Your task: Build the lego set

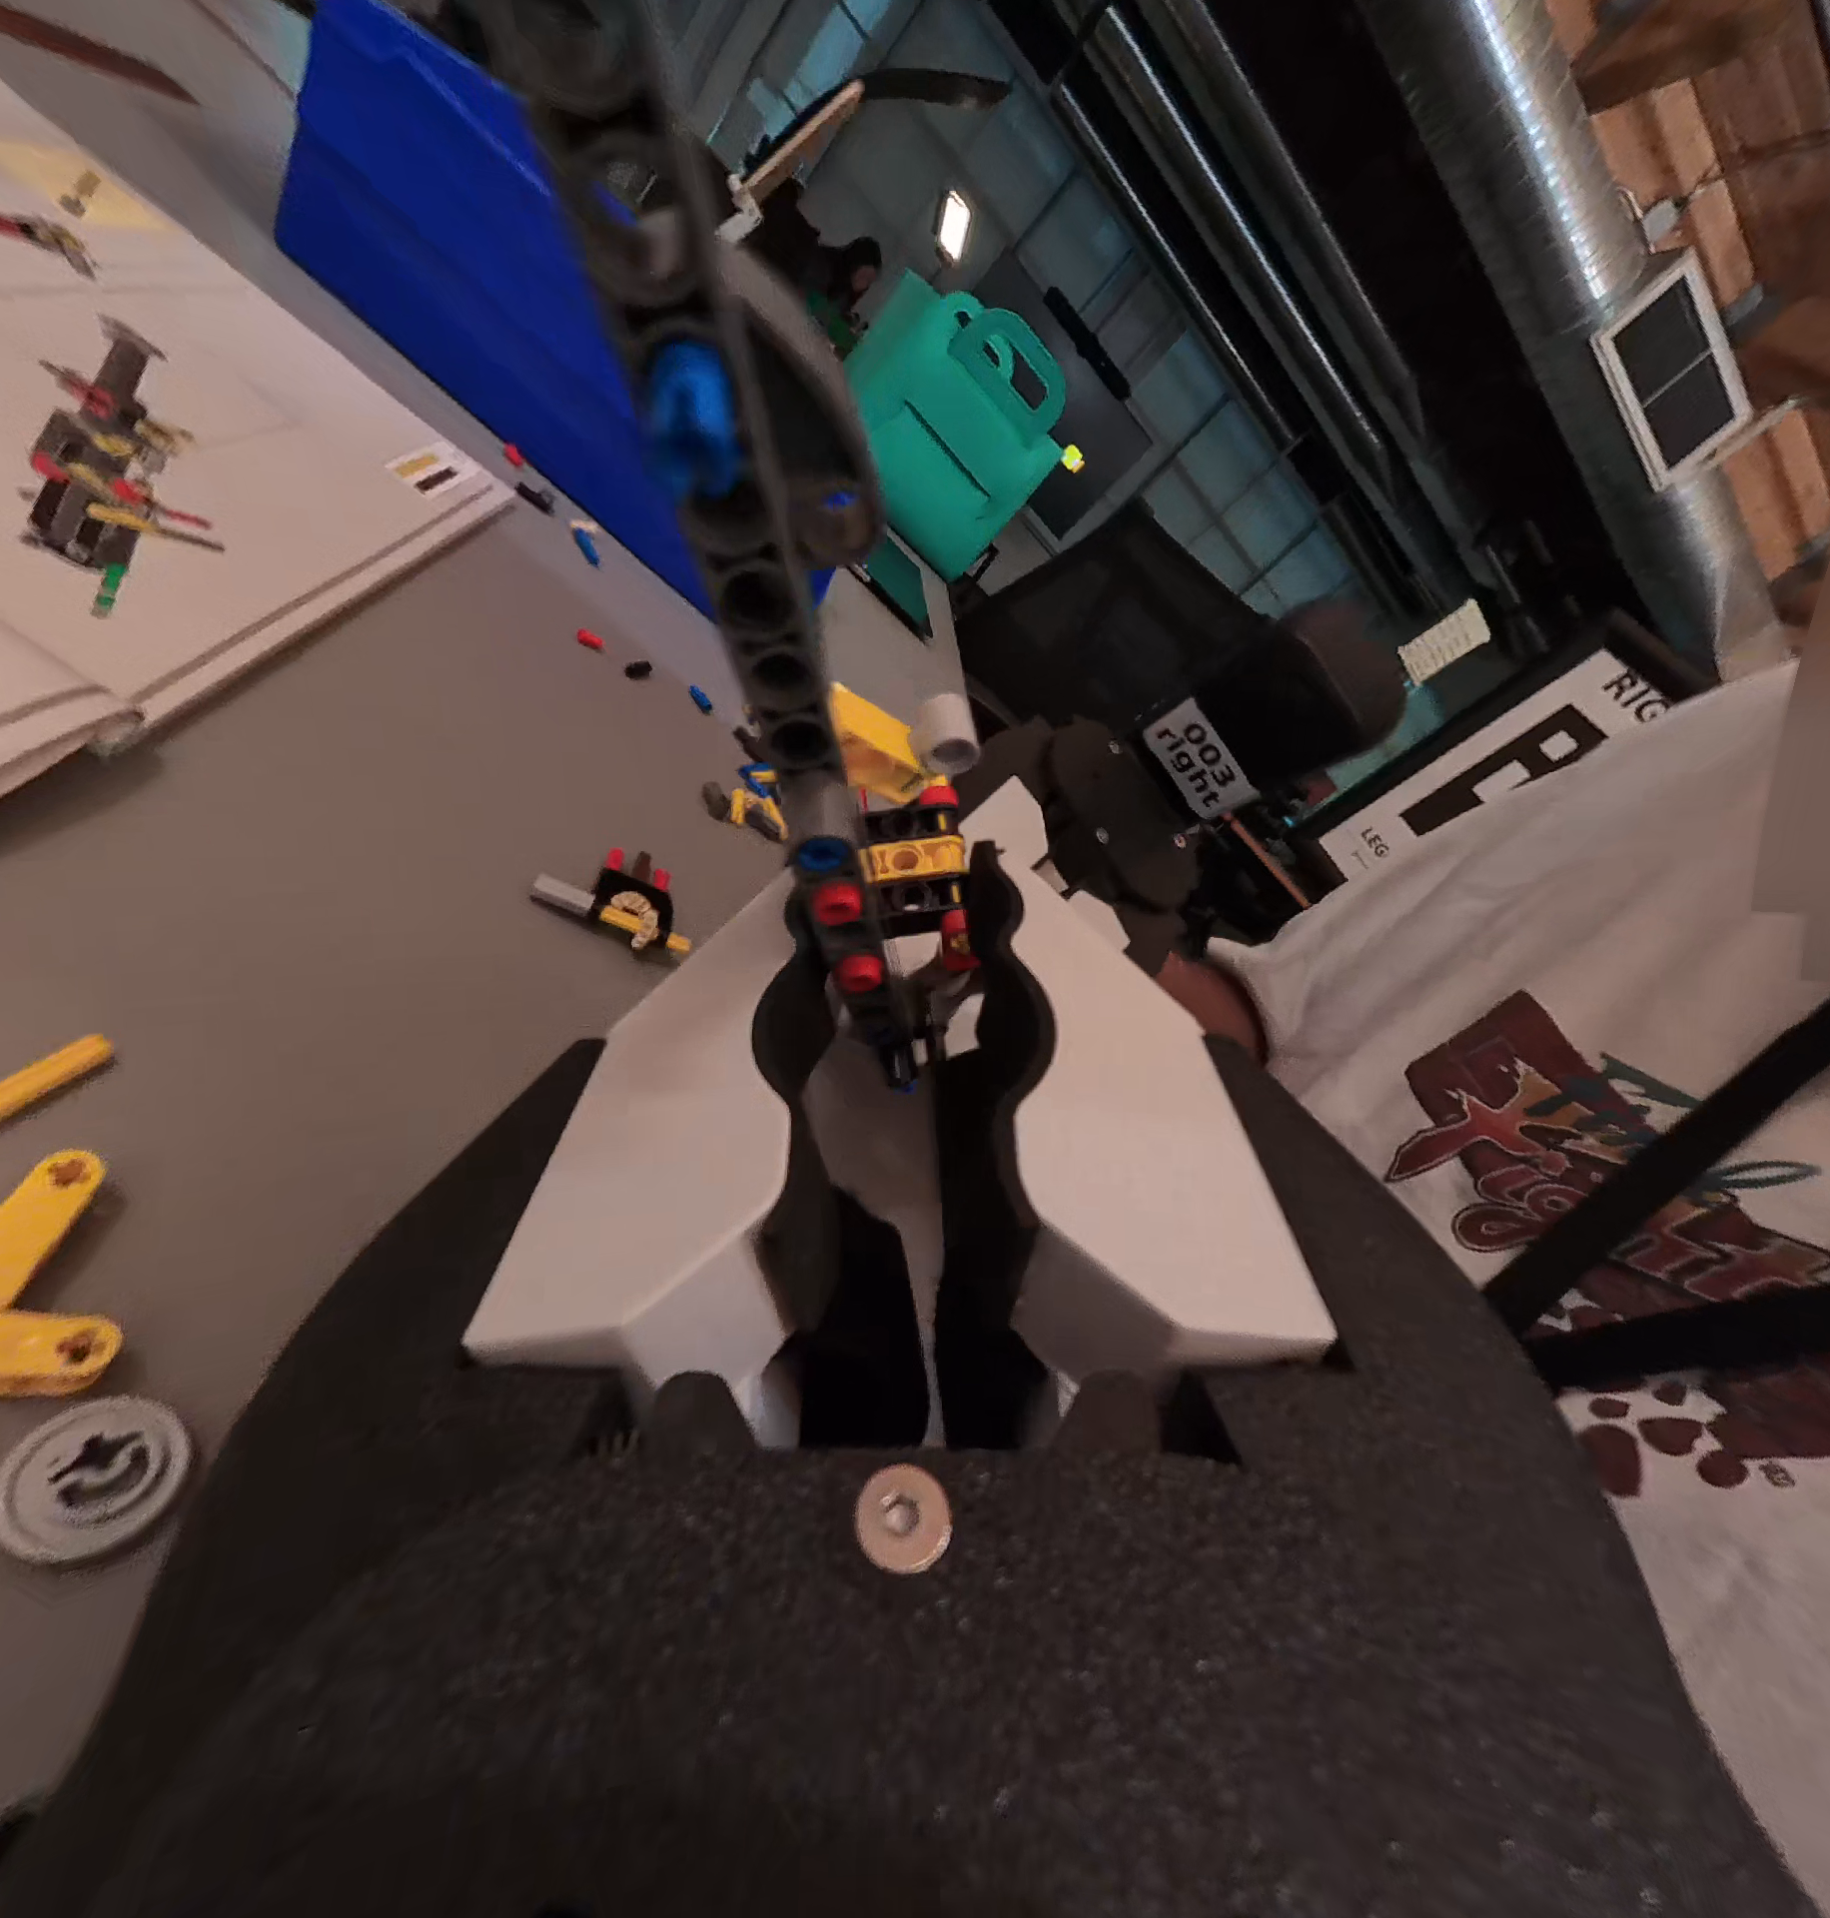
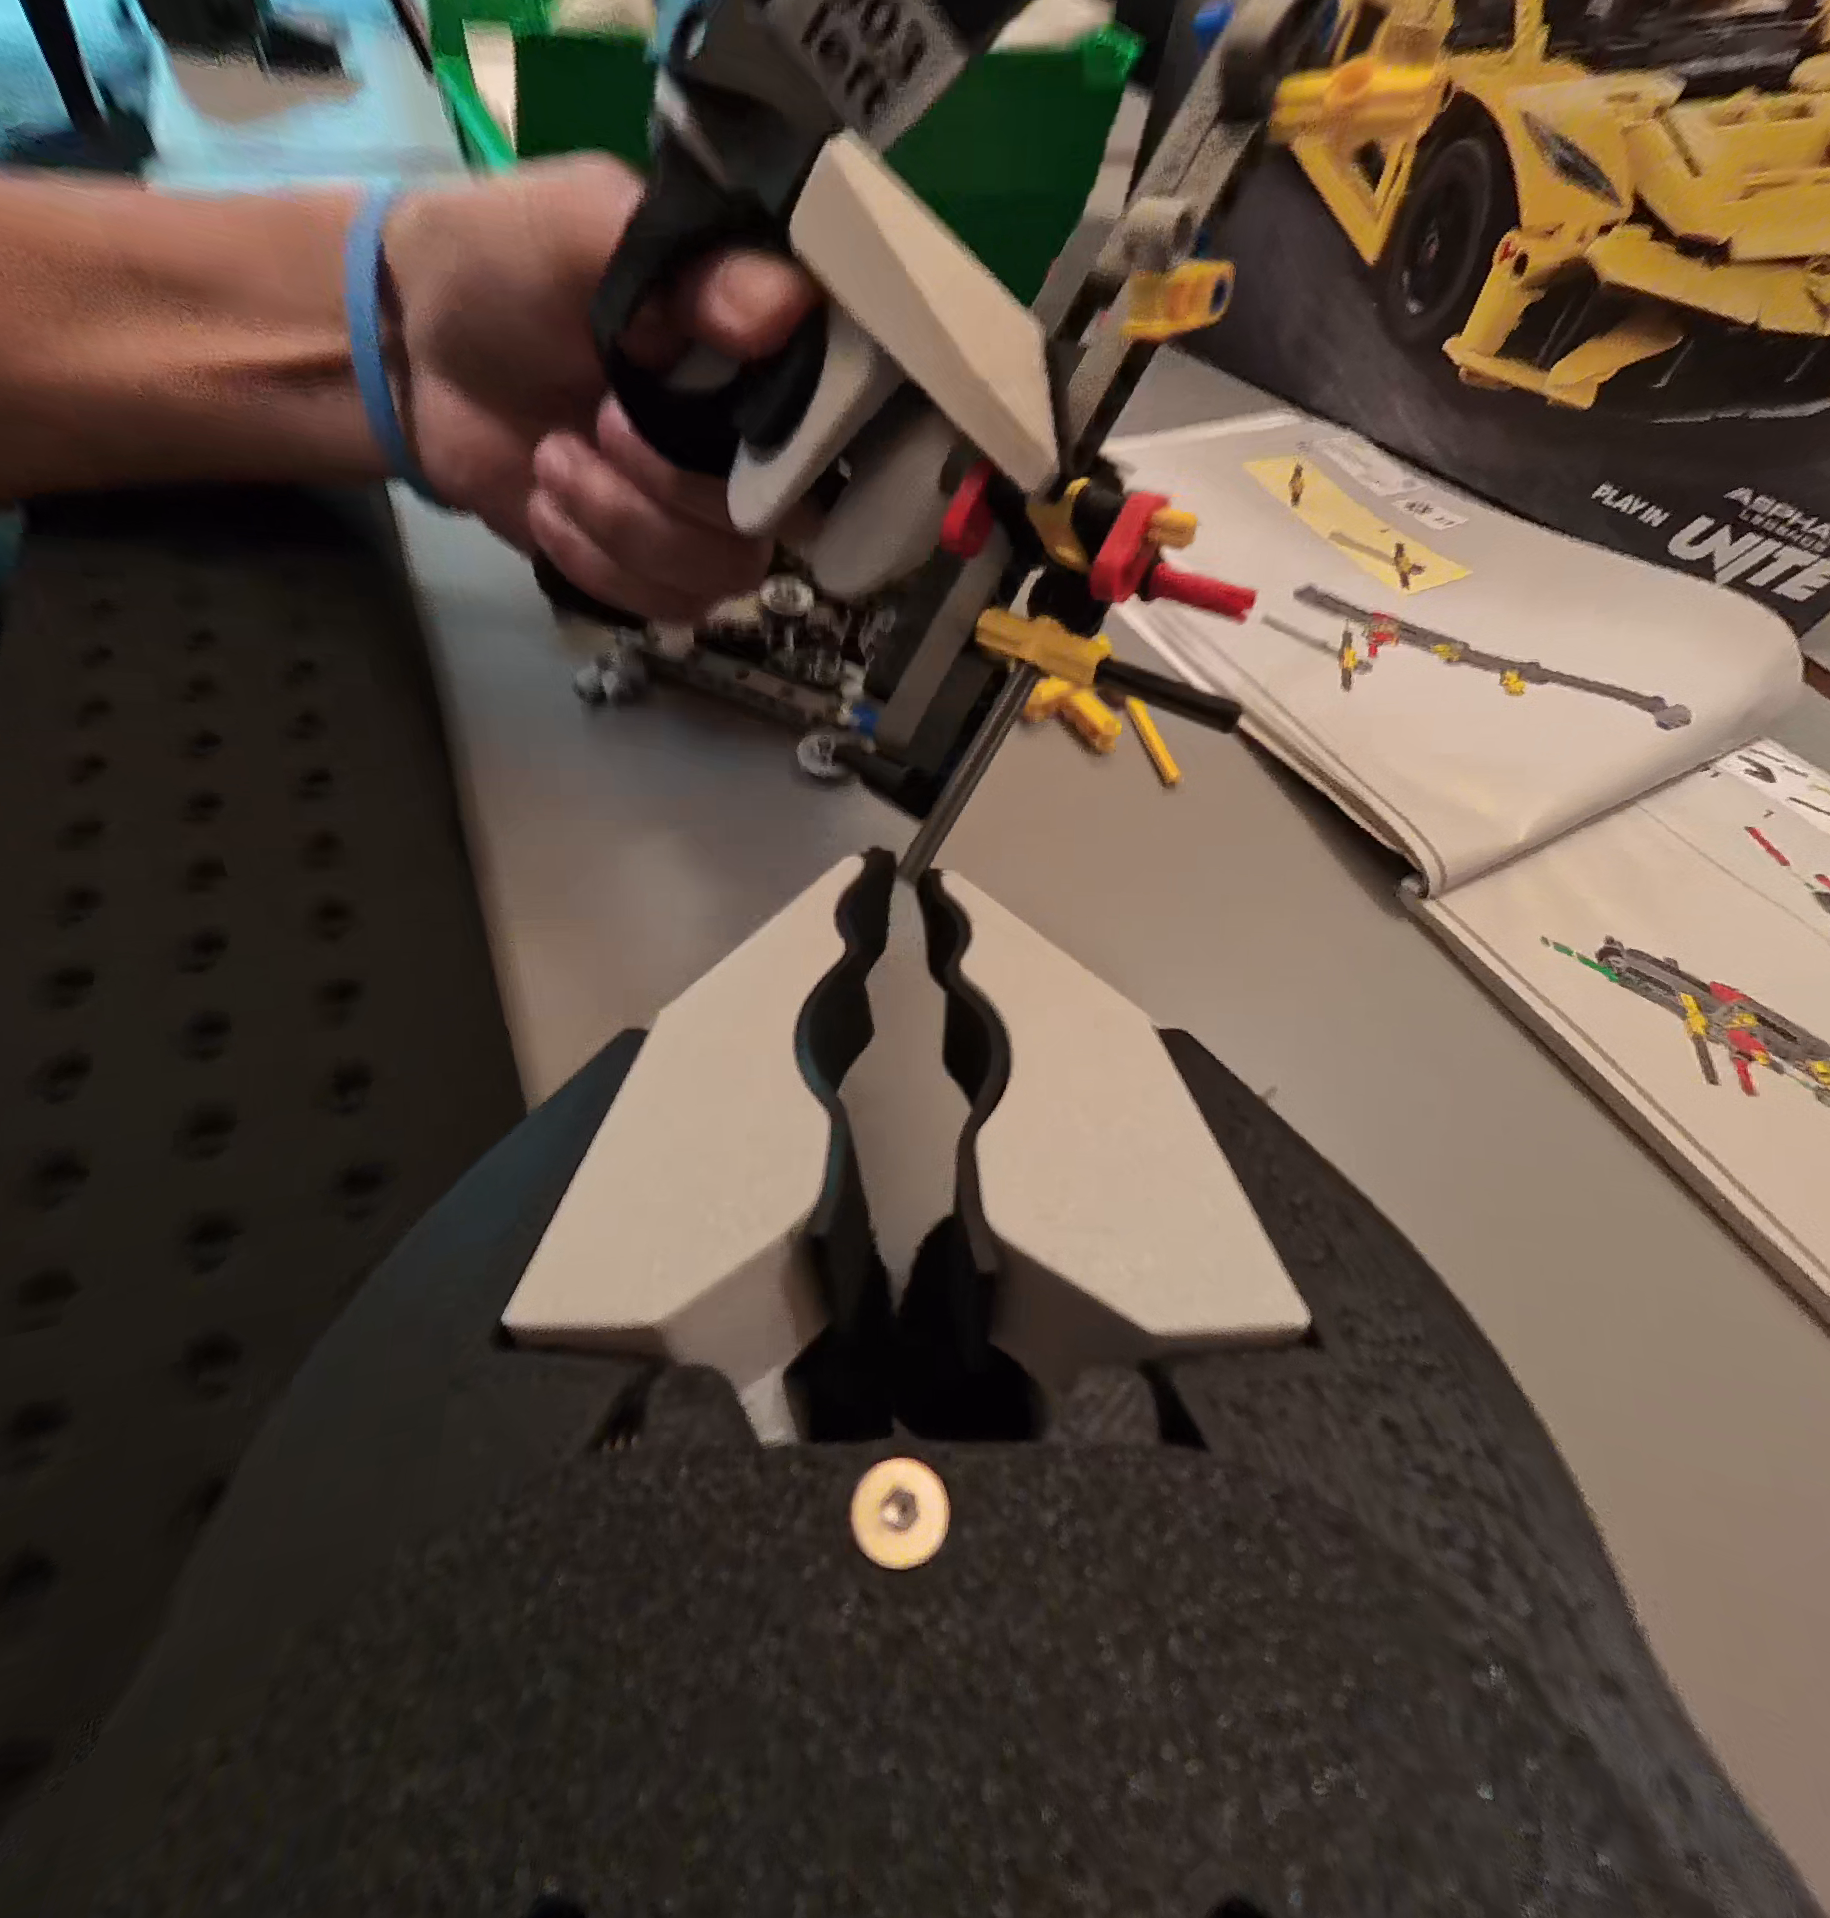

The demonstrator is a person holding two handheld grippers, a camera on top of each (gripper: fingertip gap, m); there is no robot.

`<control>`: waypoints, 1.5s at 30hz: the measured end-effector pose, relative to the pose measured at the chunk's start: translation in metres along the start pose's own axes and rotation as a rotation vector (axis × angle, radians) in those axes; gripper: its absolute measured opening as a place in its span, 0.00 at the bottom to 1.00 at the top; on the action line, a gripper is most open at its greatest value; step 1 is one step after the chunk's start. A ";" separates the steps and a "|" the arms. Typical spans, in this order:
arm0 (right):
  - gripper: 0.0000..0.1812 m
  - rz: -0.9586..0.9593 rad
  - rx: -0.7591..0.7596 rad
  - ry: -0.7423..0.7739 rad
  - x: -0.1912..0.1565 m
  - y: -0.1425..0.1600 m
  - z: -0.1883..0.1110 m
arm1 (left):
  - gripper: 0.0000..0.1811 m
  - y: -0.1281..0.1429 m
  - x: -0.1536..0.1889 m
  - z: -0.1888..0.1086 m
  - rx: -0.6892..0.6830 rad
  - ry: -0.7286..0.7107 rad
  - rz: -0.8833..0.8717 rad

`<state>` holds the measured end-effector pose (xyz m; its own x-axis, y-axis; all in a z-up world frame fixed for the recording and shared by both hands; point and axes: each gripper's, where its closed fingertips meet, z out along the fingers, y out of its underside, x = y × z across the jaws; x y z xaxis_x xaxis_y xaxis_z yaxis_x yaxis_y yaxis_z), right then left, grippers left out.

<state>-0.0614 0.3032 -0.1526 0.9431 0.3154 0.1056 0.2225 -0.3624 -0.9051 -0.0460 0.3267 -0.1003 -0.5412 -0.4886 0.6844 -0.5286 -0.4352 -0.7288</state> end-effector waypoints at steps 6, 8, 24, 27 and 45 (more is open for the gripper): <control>0.43 -0.366 -0.253 -0.004 0.011 0.004 -0.013 | 0.12 0.007 -0.005 -0.004 -0.040 0.077 -0.168; 0.49 -0.552 -0.336 0.019 0.019 -0.002 -0.011 | 0.12 0.012 -0.002 -0.002 -0.069 0.104 -0.206; 0.41 -0.881 -0.533 -0.140 0.001 -0.004 0.000 | 0.12 0.027 0.003 0.009 -0.133 0.119 -0.261; 0.40 -0.848 -0.521 -0.157 0.000 -0.009 -0.001 | 0.12 0.024 0.005 0.009 -0.114 0.130 -0.245; 0.39 -0.866 -0.464 -0.126 -0.001 -0.021 0.001 | 0.12 0.016 0.015 0.006 -0.053 0.189 -0.205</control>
<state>-0.0673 0.3115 -0.1338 0.3816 0.7151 0.5857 0.9231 -0.2618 -0.2818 -0.0584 0.3081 -0.1018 -0.5290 -0.2423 0.8133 -0.6706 -0.4680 -0.5756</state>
